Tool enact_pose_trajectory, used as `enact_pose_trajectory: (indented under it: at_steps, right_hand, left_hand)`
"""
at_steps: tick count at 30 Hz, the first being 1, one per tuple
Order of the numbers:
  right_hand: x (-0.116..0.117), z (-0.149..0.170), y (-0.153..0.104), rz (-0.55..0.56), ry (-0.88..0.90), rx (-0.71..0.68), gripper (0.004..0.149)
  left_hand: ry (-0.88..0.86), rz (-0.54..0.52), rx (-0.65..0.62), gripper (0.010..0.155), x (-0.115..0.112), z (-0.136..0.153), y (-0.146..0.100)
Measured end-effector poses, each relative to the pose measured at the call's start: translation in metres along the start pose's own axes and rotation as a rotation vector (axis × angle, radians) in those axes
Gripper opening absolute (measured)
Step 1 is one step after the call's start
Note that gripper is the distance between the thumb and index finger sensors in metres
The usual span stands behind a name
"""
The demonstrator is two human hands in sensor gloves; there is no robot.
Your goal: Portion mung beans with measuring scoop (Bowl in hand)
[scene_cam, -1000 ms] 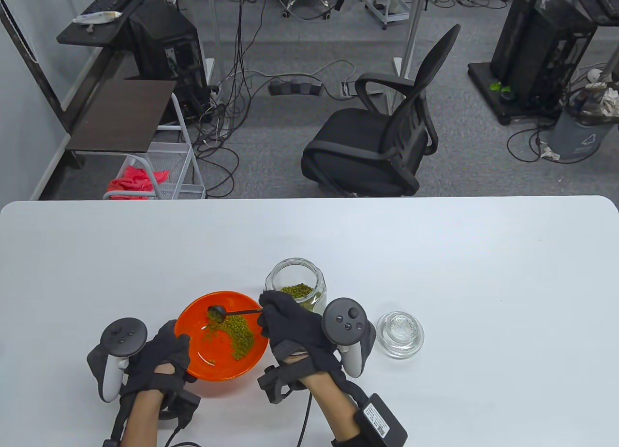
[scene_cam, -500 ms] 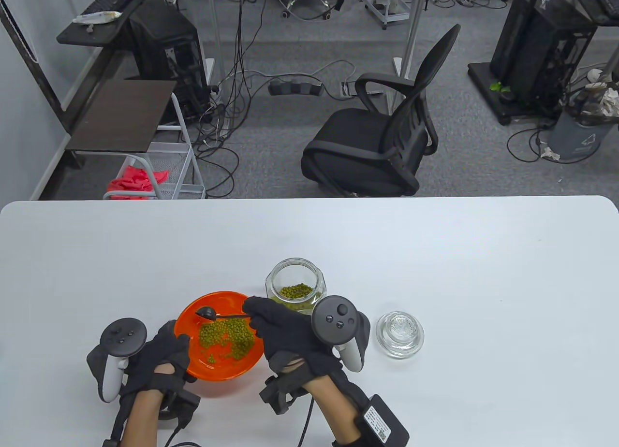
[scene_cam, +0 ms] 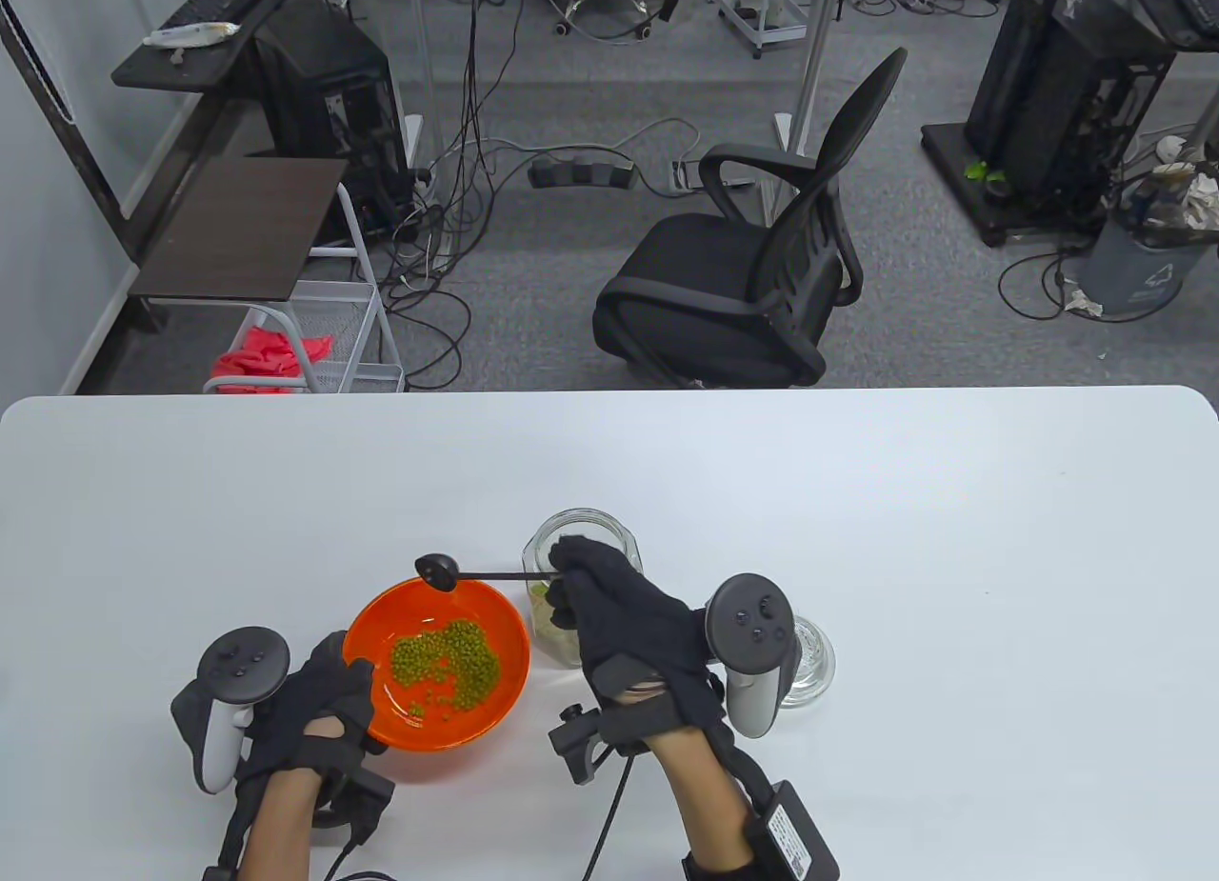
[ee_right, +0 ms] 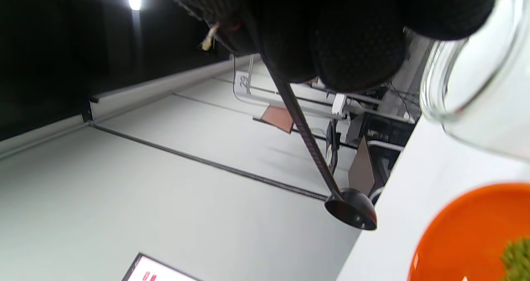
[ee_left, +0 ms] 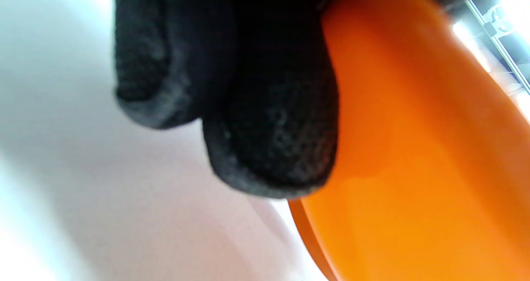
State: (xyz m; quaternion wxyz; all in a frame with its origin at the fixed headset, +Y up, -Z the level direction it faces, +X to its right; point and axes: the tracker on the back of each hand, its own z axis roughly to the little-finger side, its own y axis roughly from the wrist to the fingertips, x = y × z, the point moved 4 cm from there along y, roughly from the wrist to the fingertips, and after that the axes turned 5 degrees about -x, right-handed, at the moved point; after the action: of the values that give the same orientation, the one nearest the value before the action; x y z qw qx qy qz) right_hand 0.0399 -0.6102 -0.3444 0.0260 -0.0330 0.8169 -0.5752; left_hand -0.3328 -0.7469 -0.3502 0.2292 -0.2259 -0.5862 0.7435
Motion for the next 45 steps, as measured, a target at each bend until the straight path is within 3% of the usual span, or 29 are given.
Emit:
enact_pose_trajectory:
  at_steps: [6, 14, 19, 45]
  right_hand:
    - [-0.033, -0.009, -0.002, 0.146, -0.094, -0.030, 0.042]
    - [-0.052, -0.013, -0.004, 0.244, -0.190, -0.038, 0.042]
    - [-0.058, -0.017, -0.005, 0.278, -0.351, -0.045, 0.042]
    - [0.018, 0.011, 0.033, 0.027, -0.905, 0.023, 0.040]
  left_hand:
    - [0.000, 0.000, 0.000, 0.061, 0.000, 0.000, 0.000]
    - [0.008, -0.007, 0.003, 0.061, 0.001, 0.001, 0.000]
    - [0.010, -0.007, 0.003, 0.061, 0.000, 0.001, 0.000]
    - [-0.005, -0.018, 0.004, 0.061, 0.005, 0.001, 0.000]
